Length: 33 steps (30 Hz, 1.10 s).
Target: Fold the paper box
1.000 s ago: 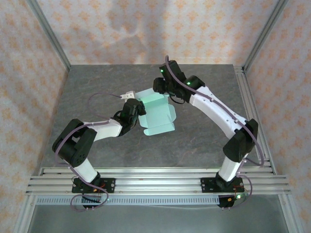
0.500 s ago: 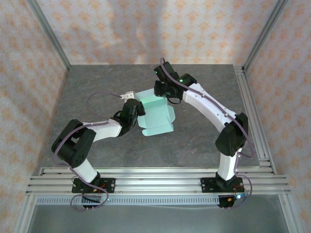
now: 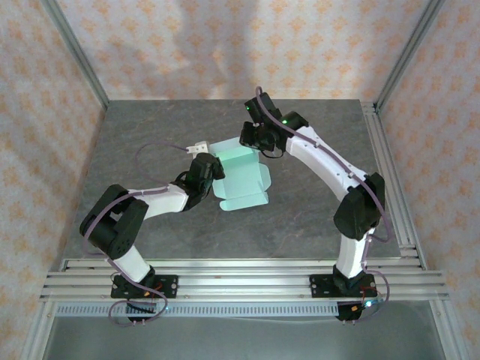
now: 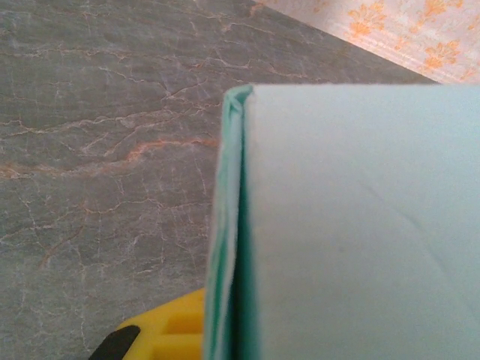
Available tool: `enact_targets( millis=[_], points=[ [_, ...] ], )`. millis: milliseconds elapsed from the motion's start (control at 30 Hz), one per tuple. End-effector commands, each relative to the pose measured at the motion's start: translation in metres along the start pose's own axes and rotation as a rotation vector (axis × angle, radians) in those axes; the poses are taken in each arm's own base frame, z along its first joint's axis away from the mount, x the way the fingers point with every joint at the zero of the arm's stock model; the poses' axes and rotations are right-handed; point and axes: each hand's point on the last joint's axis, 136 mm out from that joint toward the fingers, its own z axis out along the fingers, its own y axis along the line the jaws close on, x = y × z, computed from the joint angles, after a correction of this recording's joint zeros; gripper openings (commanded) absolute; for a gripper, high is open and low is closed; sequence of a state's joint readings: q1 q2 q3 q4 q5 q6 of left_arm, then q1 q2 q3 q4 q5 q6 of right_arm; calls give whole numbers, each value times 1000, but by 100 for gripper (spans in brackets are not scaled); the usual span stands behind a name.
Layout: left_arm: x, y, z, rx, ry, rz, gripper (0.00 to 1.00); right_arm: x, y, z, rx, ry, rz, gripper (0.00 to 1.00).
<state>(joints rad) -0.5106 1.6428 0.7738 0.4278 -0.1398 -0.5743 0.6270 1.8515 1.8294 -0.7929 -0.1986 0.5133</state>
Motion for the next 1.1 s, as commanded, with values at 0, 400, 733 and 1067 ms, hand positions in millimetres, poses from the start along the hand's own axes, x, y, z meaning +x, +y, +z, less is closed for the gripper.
enact_targets(
  millis=[0,400,733,1067],
  points=[
    [-15,-8,-7,19,-47,-11,0,5,7,5,-52,32,29,20],
    [-13,-7,-6,14,-43,-12,0,1,5,0,-60,18,36,19],
    [-13,-5,-7,9,-43,-11,0,2,10,0,-83,24,31,0],
    [-10,-3,-4,-24,-7,3,0,-11,12,-39,-141,-50,14,42]
  ],
)
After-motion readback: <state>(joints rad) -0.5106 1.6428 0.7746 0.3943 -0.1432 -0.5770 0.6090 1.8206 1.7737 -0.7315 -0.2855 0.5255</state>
